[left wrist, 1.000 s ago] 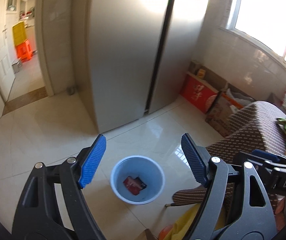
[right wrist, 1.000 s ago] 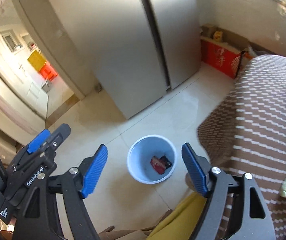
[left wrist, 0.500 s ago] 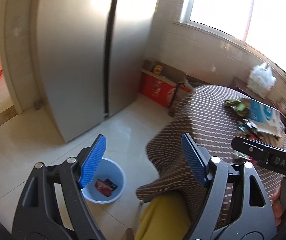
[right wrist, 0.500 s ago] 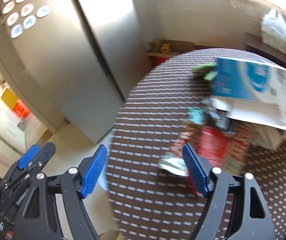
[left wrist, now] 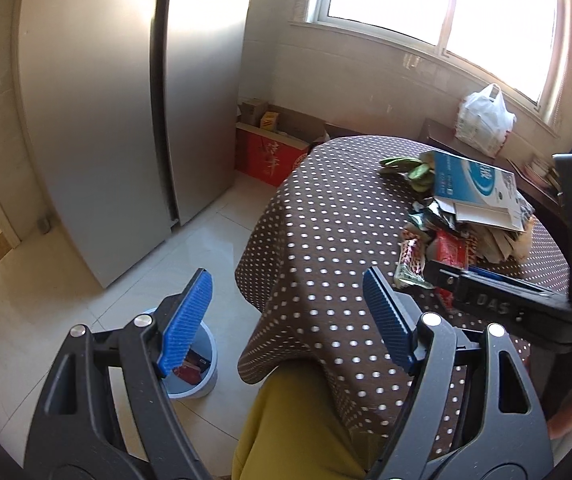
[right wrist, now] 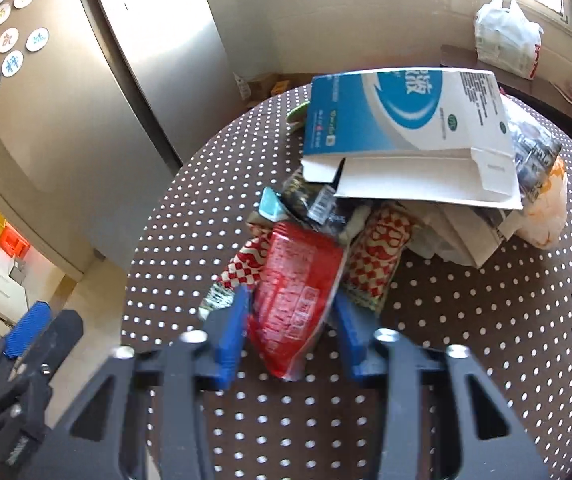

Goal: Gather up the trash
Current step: 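Grasp the red-white candy wrapper with the left gripper while the right gripper grasps the red packet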

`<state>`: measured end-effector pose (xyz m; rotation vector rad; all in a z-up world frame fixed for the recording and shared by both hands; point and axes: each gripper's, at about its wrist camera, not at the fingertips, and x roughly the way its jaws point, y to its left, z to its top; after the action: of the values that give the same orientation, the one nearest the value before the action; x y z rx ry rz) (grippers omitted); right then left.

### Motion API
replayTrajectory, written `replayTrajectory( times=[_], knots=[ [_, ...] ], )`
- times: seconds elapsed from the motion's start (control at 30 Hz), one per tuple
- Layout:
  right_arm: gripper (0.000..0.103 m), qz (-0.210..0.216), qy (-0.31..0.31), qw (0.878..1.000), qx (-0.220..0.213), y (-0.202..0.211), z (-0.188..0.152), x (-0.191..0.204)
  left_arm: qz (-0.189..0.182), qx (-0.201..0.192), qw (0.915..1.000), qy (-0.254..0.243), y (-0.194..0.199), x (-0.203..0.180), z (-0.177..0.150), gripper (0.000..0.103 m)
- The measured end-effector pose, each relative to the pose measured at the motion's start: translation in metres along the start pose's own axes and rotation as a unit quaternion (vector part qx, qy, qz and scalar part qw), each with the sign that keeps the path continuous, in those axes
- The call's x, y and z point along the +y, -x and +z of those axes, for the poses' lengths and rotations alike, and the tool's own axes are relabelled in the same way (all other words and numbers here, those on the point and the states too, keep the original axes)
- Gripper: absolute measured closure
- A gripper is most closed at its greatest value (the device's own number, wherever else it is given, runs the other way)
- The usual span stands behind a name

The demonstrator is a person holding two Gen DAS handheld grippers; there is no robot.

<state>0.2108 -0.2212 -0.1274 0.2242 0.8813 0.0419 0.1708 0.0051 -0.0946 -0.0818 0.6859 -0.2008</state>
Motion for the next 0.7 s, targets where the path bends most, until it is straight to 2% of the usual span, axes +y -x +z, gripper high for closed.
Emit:
replayTrajectory(
  times=[0.13,0.3,0.33,0.57,0.7],
  knots=[
    [0.074,0.02,-0.019,1.0,0.002,0.004,0.001,-0.014,-0.004,0.0,0.9999,-0.013,0.0,-0.011,0.002,0.026],
    [0.089,0.051,-0.028,0.998,-0.013,0.025,0.002,-0.033,-0.025,0.007,0.9993,-0.029,-0.007,-0.029,0.009,0.021],
    [0.097,0.054,-0.027,0.998,-0.023,0.032,0.002,-0.037,-0.03,0.008,0.9989,-0.034,-0.01,-0.035,0.011,0.021],
    [0.098,0.047,-0.04,0.997,-0.041,0.052,0.008,-0.066,-0.055,0.041,0.9958,-0.062,-0.039,-0.068,0.011,0.021],
    [0.096,0.032,-0.052,0.998,-0.034,0.051,0.008,-0.082,-0.046,0.066,0.9934,-0.081,-0.062,-0.085,0.01,0.021]
  ],
)
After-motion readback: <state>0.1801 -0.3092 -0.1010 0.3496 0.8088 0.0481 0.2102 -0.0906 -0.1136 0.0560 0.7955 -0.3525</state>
